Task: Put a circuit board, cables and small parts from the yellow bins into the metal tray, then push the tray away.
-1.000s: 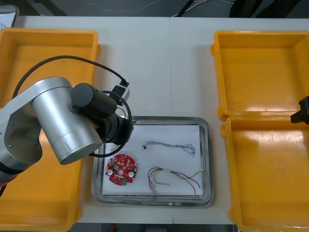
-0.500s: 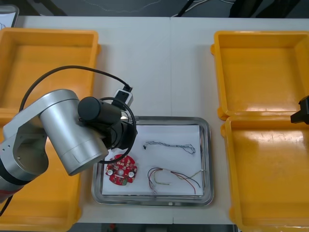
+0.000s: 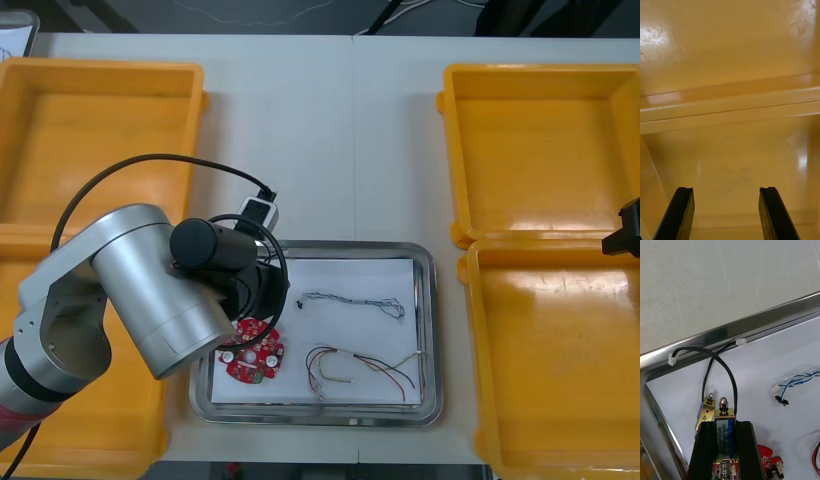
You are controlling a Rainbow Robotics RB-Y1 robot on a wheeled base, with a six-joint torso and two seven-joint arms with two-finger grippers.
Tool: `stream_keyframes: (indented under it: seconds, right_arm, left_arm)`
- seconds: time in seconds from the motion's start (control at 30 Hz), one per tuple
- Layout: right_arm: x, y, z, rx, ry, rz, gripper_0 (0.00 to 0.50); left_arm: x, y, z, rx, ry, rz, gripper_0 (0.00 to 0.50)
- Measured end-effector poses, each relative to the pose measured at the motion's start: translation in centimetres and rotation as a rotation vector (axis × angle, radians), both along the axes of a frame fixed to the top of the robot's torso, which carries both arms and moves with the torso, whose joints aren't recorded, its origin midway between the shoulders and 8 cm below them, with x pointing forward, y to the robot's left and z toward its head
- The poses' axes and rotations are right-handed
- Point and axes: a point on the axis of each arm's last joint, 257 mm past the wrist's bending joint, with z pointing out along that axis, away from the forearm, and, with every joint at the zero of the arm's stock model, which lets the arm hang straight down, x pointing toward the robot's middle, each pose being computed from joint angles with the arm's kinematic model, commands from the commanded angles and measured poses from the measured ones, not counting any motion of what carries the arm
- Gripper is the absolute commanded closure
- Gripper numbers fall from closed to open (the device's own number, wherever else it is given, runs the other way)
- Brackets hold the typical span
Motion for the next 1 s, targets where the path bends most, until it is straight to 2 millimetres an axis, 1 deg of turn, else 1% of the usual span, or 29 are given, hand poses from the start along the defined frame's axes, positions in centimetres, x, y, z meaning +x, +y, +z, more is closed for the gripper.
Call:
stream_keyframes:
  seconds: [0.27,0.5,1.0]
  right_arm:
    - [0.0,0.0,0.0,0.0,0.0,0.0,0.0]
    - [0.0,0.0,0.0,0.0,0.0,0.0,0.0]
    - [0.0,0.0,0.0,0.0,0.0,0.001,0.0]
  left_arm:
    - [-0.4,-0.8,-0.3,-0.01,0.006,-0.014,0.5]
    - [-0.2,-2.0,-0.6,-0.028,-0.013,-0.038,0.5]
    - [0.5,-1.7,-3.0,-0.007,0.002,-0.027,0.5]
